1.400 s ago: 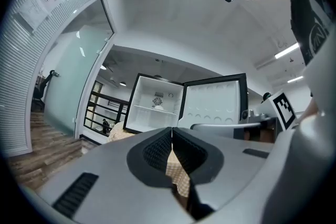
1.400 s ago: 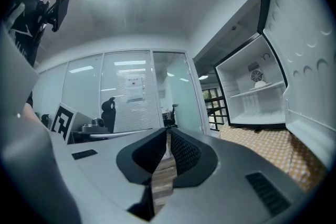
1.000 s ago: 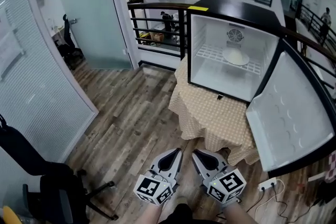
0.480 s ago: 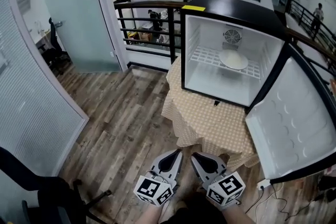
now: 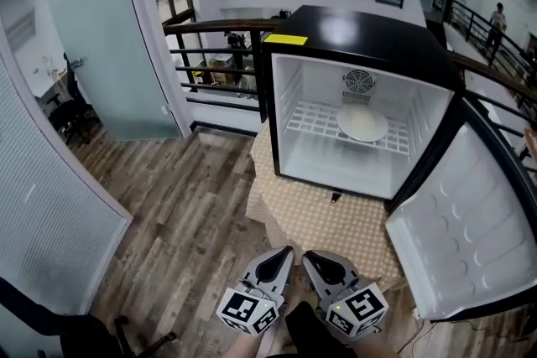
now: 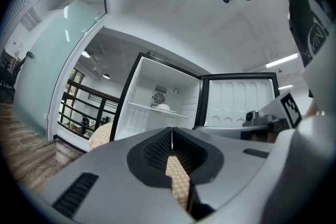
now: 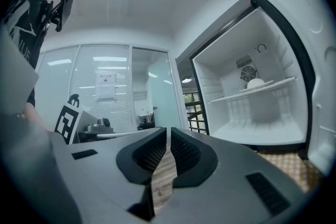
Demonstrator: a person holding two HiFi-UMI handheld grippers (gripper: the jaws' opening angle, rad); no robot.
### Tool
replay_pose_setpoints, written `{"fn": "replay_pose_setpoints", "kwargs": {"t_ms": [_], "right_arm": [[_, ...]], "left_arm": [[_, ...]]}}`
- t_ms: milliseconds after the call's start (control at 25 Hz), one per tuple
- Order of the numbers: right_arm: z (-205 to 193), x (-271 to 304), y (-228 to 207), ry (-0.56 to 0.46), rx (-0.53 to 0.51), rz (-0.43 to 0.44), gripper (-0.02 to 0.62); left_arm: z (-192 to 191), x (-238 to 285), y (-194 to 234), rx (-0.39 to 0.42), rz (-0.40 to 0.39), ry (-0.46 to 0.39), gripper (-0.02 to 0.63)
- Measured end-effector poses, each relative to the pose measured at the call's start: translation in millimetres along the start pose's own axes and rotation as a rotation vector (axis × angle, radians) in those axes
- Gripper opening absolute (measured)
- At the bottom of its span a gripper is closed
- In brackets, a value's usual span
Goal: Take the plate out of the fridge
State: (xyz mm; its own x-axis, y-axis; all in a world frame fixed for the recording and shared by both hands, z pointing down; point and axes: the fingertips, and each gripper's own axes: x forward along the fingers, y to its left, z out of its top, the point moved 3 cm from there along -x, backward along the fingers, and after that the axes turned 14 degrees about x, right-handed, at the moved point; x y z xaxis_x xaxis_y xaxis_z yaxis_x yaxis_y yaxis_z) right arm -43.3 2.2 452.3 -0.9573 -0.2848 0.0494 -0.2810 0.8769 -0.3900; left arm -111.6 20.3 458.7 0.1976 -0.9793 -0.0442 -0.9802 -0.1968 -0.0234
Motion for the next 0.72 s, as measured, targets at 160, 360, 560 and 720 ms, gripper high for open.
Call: {"fn": "replay_pose_setpoints", "kwargs": {"t_ms": [160,360,560,720], "right_arm": [[18.5,17.6,-31.4,-0.016,-0.003,-0.037,0.046],[37.1,35.5,-60.6,-0.033,0.005,-0.081,0.046],[53.5,49.3,-89.0,-0.06,0.01,-0.118,0.046],[64.7,57.3,-109.7,-0.074,0.013,-0.143,0.046]], "left_arm": [[5.1,43.2,11.4,0.001,-0.041,-0.017,0.011],[10.8,83.8,22.9,0.007,-0.088,-0.02,0.011],[12.0,118.8,34.1,0.009,-0.115,-0.014,0.011],[13.1,147.6,40.3,0.011,-0.141,-0.018,0.011]]}}
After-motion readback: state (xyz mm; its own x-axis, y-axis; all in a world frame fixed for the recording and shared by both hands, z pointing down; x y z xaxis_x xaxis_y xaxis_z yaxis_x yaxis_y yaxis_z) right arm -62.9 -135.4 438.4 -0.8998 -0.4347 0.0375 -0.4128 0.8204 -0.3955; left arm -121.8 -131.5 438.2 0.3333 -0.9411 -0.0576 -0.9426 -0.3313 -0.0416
